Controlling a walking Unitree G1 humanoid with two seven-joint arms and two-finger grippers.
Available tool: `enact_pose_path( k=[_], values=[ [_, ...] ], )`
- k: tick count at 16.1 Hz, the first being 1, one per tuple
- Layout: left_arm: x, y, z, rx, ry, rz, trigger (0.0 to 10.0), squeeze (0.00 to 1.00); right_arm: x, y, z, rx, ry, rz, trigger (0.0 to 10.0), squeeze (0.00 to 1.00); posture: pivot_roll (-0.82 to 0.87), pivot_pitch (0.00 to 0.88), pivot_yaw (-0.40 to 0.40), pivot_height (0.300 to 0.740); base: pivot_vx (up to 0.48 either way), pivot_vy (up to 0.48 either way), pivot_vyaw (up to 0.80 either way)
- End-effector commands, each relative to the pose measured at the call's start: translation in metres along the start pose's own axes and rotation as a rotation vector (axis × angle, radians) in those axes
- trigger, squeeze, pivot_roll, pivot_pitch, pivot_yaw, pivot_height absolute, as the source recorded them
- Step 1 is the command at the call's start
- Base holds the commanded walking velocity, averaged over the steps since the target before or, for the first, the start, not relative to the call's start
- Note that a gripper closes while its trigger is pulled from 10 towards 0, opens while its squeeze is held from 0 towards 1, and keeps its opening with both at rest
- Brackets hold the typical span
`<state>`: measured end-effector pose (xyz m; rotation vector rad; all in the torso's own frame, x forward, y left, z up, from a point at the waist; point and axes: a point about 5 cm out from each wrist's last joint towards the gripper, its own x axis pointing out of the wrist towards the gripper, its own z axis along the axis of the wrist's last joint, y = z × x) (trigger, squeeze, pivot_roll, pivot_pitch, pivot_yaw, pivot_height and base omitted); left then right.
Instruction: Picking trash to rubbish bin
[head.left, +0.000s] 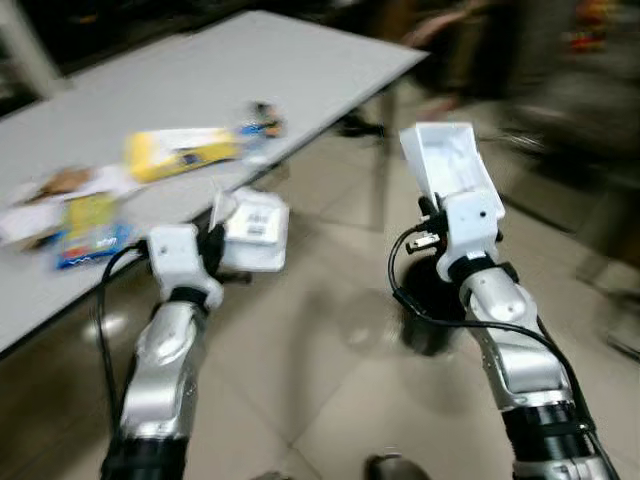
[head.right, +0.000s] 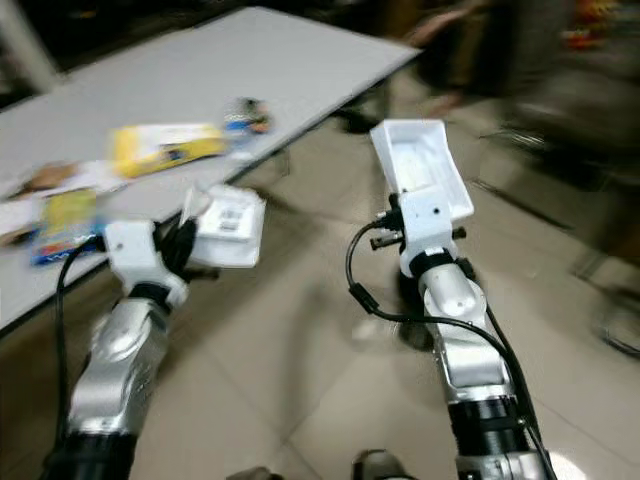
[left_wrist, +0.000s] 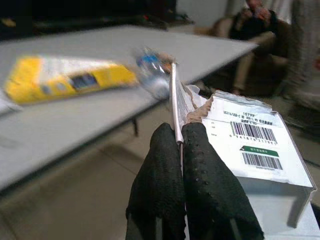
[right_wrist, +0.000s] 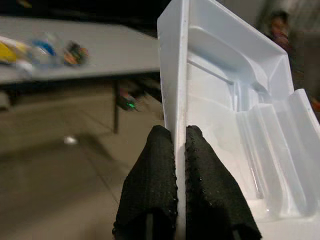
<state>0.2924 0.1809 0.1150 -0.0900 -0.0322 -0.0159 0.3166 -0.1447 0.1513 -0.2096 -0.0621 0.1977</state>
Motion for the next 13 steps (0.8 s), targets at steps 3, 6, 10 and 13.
enact_pose_path(
  k=[3,6,10,13],
  values=[
    [-0.013,0.019,-0.016,0.044,0.037,0.04,0.0,0.0,-0.006,0.006,-0.044,0.109,0.197,0.008,10.0,0.0,-0.14,0.124,0.103,0.74,0.0,0.0,-0.78],
    [-0.021,0.022,-0.044,0.022,0.153,0.021,0.0,0.0,-0.014,0.01,-0.075,0.133,0.342,0.022,10.0,0.0,-0.14,0.126,0.104,0.74,0.0,0.0,-0.76],
    [-0.03,0.029,-0.08,0.005,0.32,0.024,0.0,0.0,-0.027,0.011,-0.11,0.167,0.522,0.033,10.0,0.0,-0.15,0.122,0.105,0.74,0.0,0.0,-0.7],
    [-0.033,0.043,-0.104,-0.037,0.433,0.093,0.0,0.0,-0.035,0.01,-0.131,0.155,0.601,0.039,10.0,0.0,-0.16,0.119,0.104,0.74,0.0,0.0,-0.64]
  ],
)
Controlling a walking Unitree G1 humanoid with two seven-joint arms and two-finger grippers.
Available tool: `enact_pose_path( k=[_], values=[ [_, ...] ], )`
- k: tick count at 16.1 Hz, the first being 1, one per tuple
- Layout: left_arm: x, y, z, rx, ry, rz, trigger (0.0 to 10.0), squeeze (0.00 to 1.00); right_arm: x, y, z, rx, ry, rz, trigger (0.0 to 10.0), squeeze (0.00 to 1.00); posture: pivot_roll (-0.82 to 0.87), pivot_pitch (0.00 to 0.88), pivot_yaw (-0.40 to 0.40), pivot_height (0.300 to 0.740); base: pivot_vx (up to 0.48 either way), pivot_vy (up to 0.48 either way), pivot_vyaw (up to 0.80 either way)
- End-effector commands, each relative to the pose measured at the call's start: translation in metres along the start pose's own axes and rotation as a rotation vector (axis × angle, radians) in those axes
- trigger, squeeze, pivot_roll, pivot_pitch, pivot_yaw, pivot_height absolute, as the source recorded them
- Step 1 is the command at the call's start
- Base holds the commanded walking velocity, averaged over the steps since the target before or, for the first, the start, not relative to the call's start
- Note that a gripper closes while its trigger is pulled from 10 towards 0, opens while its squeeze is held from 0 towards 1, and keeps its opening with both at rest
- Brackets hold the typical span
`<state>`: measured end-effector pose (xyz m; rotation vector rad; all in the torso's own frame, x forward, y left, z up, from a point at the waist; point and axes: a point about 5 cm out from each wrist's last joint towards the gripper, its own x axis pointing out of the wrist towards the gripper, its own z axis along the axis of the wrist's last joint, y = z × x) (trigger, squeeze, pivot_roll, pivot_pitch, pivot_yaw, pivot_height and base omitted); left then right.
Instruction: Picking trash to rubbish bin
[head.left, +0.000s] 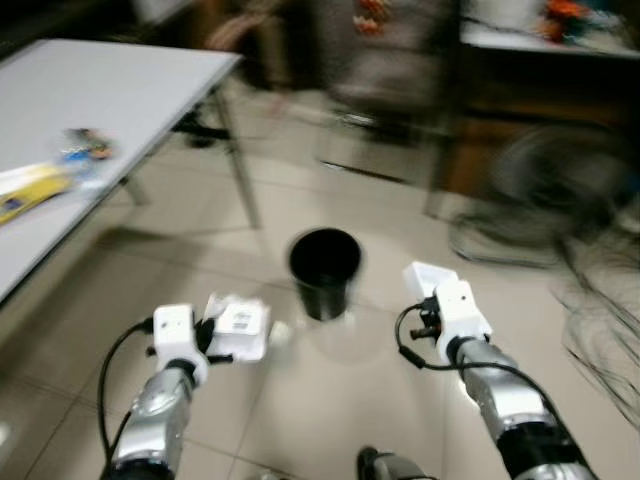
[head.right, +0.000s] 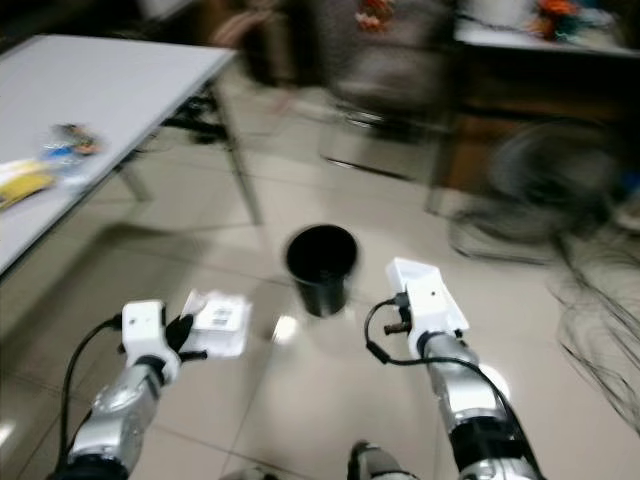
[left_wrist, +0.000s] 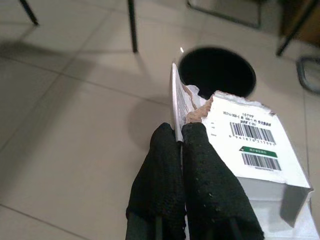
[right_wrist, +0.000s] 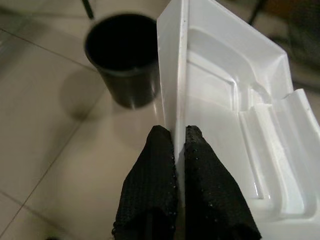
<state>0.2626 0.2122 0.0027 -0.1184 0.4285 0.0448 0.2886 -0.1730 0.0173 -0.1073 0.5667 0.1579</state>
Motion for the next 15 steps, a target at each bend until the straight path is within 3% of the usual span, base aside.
enact_pose_path(
  k=[1,7,15],
  values=[
    [0.002,0.004,0.003,-0.009,-0.012,0.011,0.0,0.0,0.003,0.004,0.001,-0.005,-0.006,0.011,10.0,0.0,-0.16,0.12,0.104,0.74,0.0,0.0,-0.56],
    [0.007,0.01,-0.007,-0.009,0.048,0.026,0.0,0.0,0.005,0.005,-0.022,0.023,0.065,0.028,10.0,0.0,-0.16,0.124,0.106,0.74,0.0,0.0,-0.53],
    [0.016,0.004,0.016,0.012,-0.027,-0.006,0.0,0.0,0.006,0.008,-0.023,0.048,0.042,0.05,10.0,0.0,-0.16,0.133,0.117,0.74,0.034,0.0,0.0]
  ],
)
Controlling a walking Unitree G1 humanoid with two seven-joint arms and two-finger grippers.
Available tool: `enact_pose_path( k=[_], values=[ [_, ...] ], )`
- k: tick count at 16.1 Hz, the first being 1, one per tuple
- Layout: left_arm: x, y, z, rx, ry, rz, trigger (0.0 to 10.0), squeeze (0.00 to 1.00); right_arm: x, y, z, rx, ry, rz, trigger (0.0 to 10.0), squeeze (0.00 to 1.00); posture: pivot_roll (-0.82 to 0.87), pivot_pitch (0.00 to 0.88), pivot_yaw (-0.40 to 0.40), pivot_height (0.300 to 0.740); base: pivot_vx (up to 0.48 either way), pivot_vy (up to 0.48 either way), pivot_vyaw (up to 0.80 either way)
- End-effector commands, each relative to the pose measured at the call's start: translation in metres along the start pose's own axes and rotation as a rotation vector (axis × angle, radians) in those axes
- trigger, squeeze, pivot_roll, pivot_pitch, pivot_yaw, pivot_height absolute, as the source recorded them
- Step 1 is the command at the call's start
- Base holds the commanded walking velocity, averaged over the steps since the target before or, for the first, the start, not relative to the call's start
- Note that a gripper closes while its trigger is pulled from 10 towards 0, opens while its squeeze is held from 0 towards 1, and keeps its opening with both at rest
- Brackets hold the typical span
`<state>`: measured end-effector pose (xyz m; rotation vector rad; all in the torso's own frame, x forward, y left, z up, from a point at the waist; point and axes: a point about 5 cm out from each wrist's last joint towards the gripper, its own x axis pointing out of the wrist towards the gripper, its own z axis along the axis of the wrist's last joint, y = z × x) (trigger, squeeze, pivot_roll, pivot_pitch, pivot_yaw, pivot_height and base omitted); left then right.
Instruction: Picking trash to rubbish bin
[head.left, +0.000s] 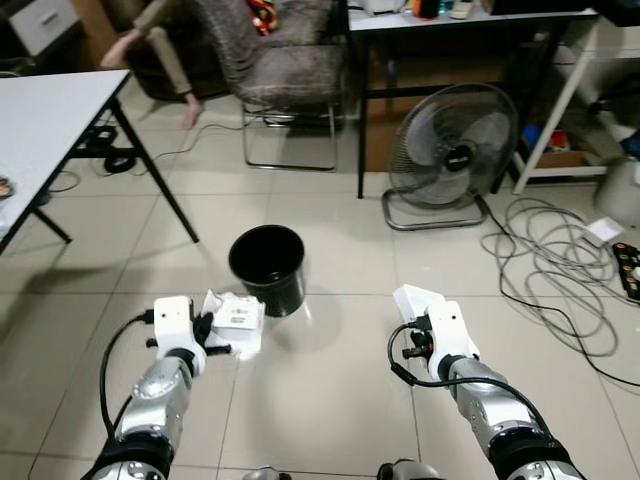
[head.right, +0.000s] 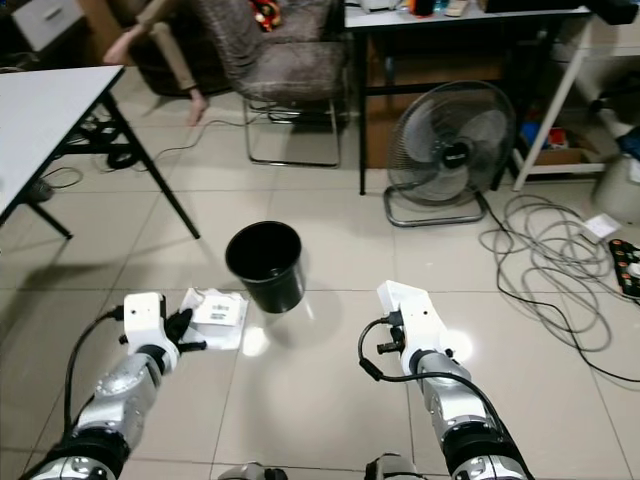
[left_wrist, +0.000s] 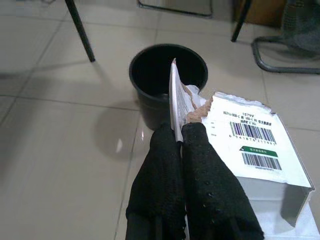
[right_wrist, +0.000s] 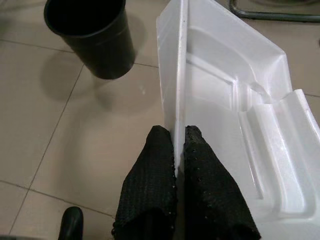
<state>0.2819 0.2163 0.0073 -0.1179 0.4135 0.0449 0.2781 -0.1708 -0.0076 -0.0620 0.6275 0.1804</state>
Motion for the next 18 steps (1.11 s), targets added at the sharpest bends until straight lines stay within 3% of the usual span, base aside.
enact_pose_path(
  k=[1,15,18],
  values=[
    [0.0012,0.0015,0.0046,0.011,-0.019,-0.008,0.0,0.0,0.0014,0.0033,0.0029,0.009,-0.017,0.014,10.0,0.0,-0.16,0.133,0.12,0.74,0.311,0.0,0.0],
    [-0.0003,0.0033,0.0017,0.029,-0.011,-0.023,0.0,0.0,0.0009,0.003,-0.0039,0.012,-0.009,0.006,10.0,0.0,-0.16,0.141,0.129,0.74,0.427,0.0,0.0],
    [-0.0004,0.0039,0.0008,0.024,-0.008,-0.019,0.0,0.0,0.0008,0.0029,-0.0052,0.008,-0.008,0.004,10.0,0.0,-0.16,0.142,0.13,0.74,0.0,0.0,0.0]
  ],
)
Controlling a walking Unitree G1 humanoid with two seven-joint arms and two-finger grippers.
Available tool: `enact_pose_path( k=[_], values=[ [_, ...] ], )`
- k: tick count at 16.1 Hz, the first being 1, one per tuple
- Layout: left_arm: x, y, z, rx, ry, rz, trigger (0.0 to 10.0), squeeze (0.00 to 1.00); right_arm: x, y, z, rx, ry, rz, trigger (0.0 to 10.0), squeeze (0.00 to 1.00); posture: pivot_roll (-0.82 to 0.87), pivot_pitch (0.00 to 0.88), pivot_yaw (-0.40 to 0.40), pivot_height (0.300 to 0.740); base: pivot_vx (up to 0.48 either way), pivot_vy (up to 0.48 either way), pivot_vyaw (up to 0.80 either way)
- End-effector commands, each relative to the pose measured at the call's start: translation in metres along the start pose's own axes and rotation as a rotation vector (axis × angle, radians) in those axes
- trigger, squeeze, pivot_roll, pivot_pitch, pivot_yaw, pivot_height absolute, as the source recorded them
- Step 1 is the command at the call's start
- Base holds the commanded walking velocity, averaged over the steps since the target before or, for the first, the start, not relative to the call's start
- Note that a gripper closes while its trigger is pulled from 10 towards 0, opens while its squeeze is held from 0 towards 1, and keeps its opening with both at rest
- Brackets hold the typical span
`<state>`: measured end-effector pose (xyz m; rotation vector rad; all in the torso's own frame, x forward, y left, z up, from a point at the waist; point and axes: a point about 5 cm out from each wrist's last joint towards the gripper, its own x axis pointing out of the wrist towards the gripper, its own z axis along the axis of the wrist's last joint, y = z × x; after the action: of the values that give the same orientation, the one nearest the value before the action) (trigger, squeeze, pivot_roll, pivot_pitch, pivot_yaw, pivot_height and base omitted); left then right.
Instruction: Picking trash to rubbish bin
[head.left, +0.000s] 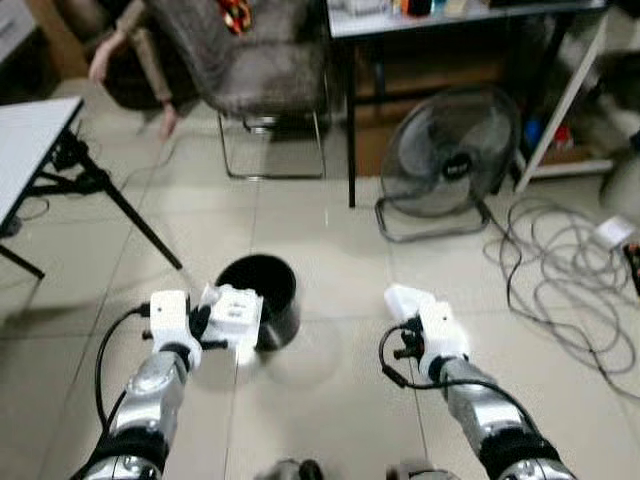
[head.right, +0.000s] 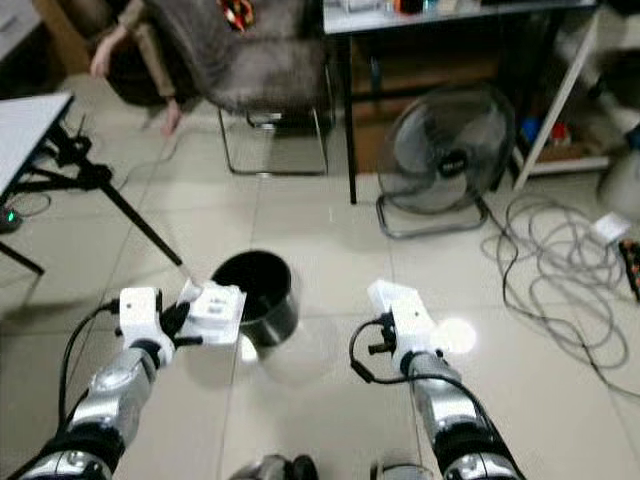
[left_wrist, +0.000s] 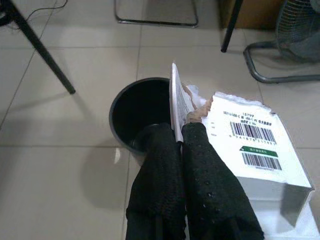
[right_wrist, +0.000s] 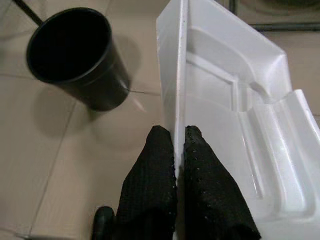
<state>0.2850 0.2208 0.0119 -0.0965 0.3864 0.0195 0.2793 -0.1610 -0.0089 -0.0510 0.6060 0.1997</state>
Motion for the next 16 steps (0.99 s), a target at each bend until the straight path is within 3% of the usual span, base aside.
enact_pose_path(
  k=[1,16],
  values=[
    [-0.0018,0.0004,-0.0053,0.0,0.019,0.002,0.0,0.0,-0.0027,-0.0064,-0.0061,0.004,0.015,-0.016,10.0,0.0,-0.16,0.142,0.13,0.74,0.0,0.0,0.0],
    [-0.0018,0.0016,-0.005,0.008,0.018,-0.007,0.0,0.0,-0.0029,-0.0082,-0.0087,-0.006,0.021,-0.027,10.0,0.0,-0.16,0.139,0.133,0.74,0.425,0.0,0.0]
  ],
)
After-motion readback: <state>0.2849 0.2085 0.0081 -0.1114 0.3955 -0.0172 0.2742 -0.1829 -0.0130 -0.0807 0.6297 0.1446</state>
